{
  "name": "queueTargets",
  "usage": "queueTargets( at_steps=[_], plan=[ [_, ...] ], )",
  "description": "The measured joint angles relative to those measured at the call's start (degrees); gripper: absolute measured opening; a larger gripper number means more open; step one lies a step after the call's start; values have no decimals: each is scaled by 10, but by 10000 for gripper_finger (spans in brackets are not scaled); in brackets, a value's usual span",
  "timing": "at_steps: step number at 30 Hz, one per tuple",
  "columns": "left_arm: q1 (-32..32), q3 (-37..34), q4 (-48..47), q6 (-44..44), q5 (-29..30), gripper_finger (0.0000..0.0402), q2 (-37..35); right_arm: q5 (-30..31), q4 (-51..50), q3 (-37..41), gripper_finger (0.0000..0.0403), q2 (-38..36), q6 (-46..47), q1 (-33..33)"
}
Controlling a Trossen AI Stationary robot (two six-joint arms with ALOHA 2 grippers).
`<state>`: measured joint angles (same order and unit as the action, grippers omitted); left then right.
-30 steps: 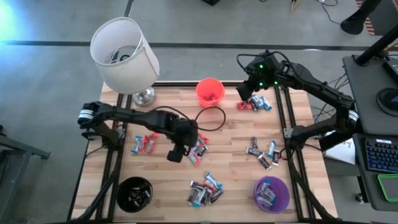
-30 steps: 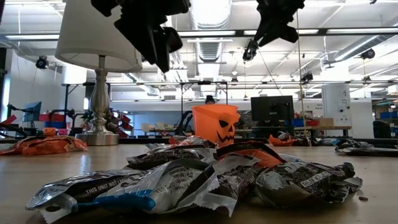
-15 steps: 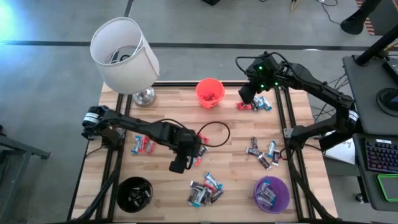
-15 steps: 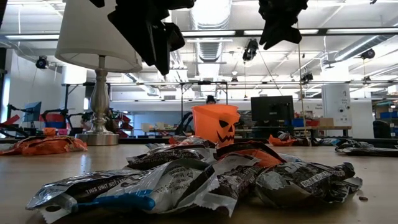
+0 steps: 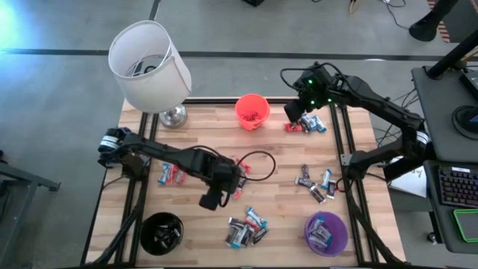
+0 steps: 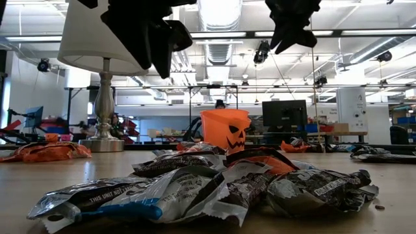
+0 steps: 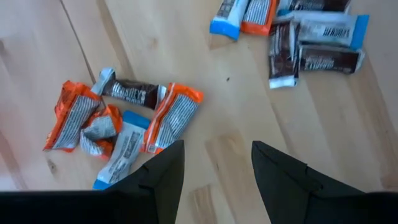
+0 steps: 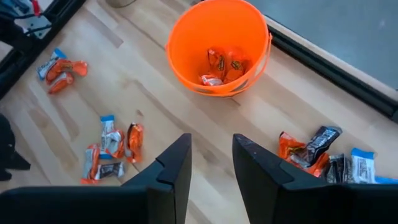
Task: Organize candy in baskets
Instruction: Put the brown chocolate into the black bucket
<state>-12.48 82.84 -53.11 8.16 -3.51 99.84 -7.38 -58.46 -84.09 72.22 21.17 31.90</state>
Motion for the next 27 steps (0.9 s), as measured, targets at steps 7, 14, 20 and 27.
queueTargets(
  at_steps=[7, 14, 20, 27],
  plan=[
    [-6, -1, 61, -36, 0, 169, 1, 0, 0, 0, 116, 13, 14, 0],
    [-16, -1, 83, -45, 0, 169, 18, 0, 0, 0, 109, 18, 0, 0],
    [-42, 0, 112, -56, -1, 169, 67, -1, -10, 0, 114, 18, -26, 0],
    [-57, 32, 119, -79, -5, 169, 111, -1, -30, 0, 114, 18, -53, 0]
  ],
)
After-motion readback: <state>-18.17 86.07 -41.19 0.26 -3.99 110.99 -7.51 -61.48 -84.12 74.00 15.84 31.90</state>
